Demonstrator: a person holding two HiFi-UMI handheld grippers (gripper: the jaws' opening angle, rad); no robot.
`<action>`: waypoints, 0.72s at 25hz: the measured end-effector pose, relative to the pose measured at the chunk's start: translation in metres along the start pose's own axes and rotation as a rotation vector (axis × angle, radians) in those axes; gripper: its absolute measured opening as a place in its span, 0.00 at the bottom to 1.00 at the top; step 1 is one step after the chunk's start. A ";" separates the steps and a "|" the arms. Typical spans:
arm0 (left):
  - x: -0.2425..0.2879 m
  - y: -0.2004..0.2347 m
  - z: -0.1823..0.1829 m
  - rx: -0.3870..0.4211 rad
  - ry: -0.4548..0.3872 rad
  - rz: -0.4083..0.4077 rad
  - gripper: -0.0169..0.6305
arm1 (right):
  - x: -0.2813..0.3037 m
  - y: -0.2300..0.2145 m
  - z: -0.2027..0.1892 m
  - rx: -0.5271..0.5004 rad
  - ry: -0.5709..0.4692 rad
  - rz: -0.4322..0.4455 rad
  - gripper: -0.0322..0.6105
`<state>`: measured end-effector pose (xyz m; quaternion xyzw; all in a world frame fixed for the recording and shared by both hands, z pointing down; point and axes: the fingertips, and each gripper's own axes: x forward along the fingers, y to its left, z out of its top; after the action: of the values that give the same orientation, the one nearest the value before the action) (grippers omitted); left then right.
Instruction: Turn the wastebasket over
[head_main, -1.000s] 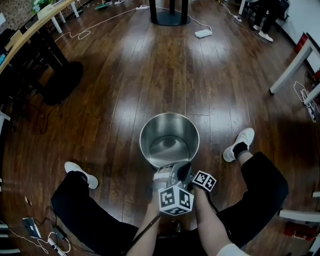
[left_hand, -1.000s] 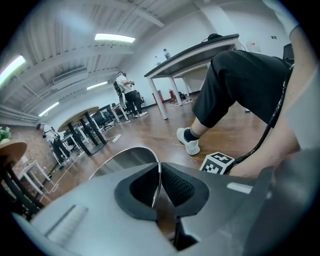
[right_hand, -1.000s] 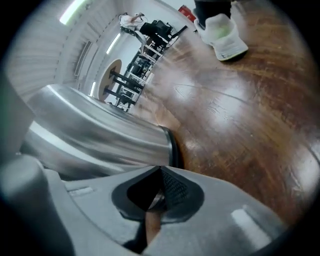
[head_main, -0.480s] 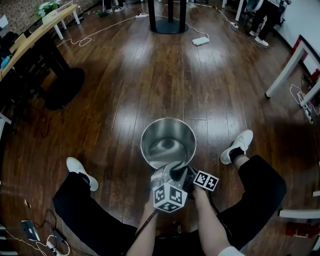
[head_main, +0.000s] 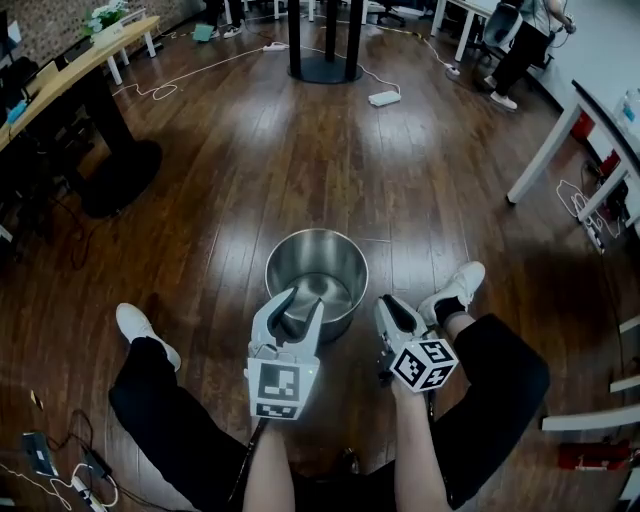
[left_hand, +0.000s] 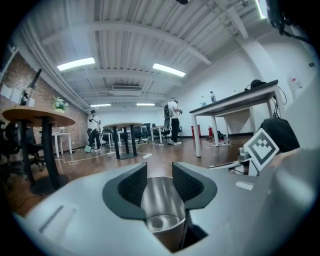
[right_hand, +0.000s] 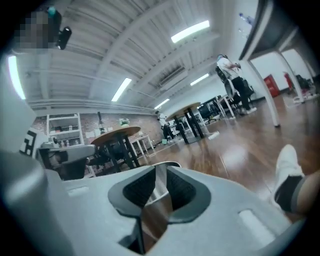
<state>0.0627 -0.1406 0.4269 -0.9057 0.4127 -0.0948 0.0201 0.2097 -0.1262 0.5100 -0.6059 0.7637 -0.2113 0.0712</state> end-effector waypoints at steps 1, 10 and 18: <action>-0.010 0.000 0.008 -0.029 -0.019 0.022 0.32 | -0.013 0.012 0.009 -0.036 -0.014 0.020 0.15; -0.128 -0.045 0.055 -0.184 -0.186 0.207 0.45 | -0.133 0.099 0.083 -0.377 -0.174 0.044 0.62; -0.235 -0.136 0.053 -0.165 -0.195 0.243 0.63 | -0.267 0.138 0.081 -0.434 -0.217 0.041 0.72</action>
<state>0.0230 0.1232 0.3544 -0.8527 0.5216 0.0308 -0.0031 0.1840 0.1345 0.3414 -0.6105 0.7912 0.0255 0.0253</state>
